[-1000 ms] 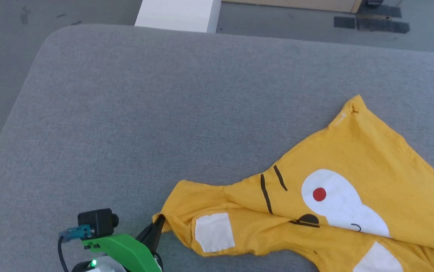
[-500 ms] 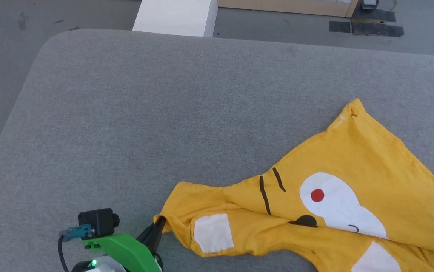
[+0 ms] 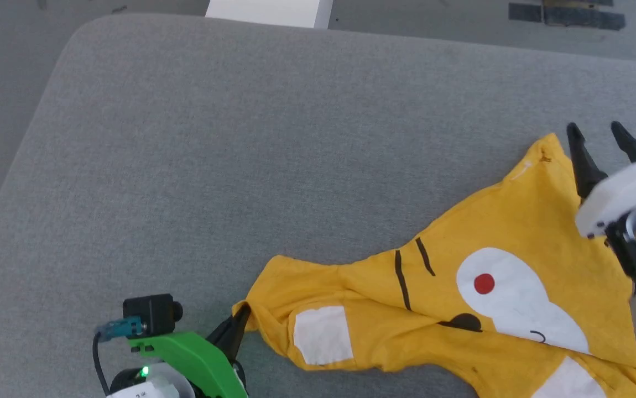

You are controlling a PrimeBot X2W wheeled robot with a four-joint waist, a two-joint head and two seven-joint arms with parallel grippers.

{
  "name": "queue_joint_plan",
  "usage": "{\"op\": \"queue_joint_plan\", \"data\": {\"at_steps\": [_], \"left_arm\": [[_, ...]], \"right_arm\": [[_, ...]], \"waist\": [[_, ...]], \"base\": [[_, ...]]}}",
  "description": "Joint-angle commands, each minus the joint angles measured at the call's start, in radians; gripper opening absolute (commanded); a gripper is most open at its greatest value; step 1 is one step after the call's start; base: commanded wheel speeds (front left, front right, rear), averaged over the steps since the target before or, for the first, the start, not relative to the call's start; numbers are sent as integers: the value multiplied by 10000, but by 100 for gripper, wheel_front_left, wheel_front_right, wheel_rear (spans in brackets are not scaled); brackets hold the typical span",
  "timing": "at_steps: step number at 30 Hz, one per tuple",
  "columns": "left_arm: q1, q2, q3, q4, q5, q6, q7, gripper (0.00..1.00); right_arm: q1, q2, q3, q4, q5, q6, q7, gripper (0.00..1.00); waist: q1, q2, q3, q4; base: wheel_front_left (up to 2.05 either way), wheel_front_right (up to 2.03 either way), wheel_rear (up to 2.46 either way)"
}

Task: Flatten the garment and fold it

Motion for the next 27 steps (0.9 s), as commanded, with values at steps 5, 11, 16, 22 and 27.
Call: {"op": "queue_joint_plan", "data": {"at_steps": [5,11,16,22,27], "left_arm": [[-348,-176,-134,100,-3,-133,-126,0],[-458,-289,-249,263,-10,-216,-246,0],[-501,-318,-288,361,-18,-250,-306,0],[-499,-304,-292,424,4,-213,-352,0],[-415,-227,-227,431,57,-145,-435,0]], "right_arm": [[-1595,-80,183,1838,-615,-13,1800,100],[-2700,-5,-50,3090,-1793,-13,4378,100],[-2975,130,-295,3253,-2603,-13,5972,47],[-2638,296,-560,2388,-2696,-13,5687,0],[-1547,846,-1463,1262,-1700,-13,4002,0]], "waist": [[0,0,513,490],[0,0,732,718],[0,0,775,765],[0,0,638,681],[0,0,267,462]], "base": [[0,0,0],[0,0,0],[0,0,0],[0,0,0],[0,0,0]]}}
